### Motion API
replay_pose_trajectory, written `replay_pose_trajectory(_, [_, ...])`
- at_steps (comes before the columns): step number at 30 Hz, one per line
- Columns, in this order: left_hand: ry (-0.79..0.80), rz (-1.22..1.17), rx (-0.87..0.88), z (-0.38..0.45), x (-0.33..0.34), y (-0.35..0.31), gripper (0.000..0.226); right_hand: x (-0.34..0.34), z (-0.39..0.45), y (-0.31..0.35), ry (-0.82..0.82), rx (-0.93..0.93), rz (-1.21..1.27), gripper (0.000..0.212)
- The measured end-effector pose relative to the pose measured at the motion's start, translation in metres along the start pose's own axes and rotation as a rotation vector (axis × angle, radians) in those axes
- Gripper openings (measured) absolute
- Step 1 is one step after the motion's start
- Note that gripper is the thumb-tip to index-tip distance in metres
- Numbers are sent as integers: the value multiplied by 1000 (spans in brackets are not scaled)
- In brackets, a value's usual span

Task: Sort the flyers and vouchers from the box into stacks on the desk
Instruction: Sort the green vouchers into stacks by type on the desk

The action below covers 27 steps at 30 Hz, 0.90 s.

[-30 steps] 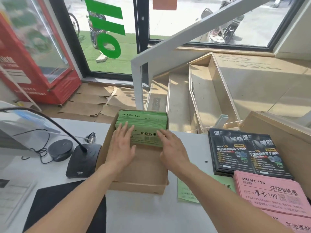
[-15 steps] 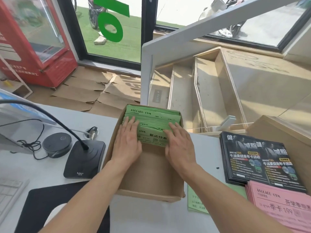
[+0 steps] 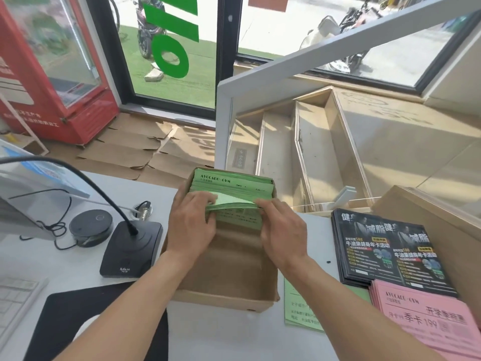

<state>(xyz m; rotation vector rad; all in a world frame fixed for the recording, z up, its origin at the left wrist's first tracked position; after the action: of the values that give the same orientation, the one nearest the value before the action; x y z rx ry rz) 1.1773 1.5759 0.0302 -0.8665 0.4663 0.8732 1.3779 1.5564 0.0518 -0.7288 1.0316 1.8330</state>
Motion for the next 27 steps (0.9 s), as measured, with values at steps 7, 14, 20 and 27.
replay_pose_trajectory(7, [34, -267, 330, -36, -66, -108, 19, -127, -43, -17, -19, -27, 37, 32])
replay_pose_trajectory(14, [555, -429, 267, -138, -12, -171, 27, -144, -180, -103, 236, 200, 151, 45])
replay_pose_trajectory(20, [721, -374, 31, -201, 22, -142, 36, -113, -251, -122, 424, 179, 101, 38])
replay_pose_trajectory(27, [650, -594, -371, -232, 14, -128, 57, -120, -265, -131, 400, 303, 238, 62])
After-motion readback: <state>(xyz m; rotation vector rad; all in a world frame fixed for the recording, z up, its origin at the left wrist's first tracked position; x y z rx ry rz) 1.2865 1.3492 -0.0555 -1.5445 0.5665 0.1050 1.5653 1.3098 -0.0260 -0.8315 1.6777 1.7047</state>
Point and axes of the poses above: each hand's wrist, its own z-axis towards the middle knuckle, its own x-axis out of the palm, y = z × x, the point moved 7 cm from there along z, towards the middle knuckle, and after that the axes turned 1 degree about x, right-handed, at the moved point
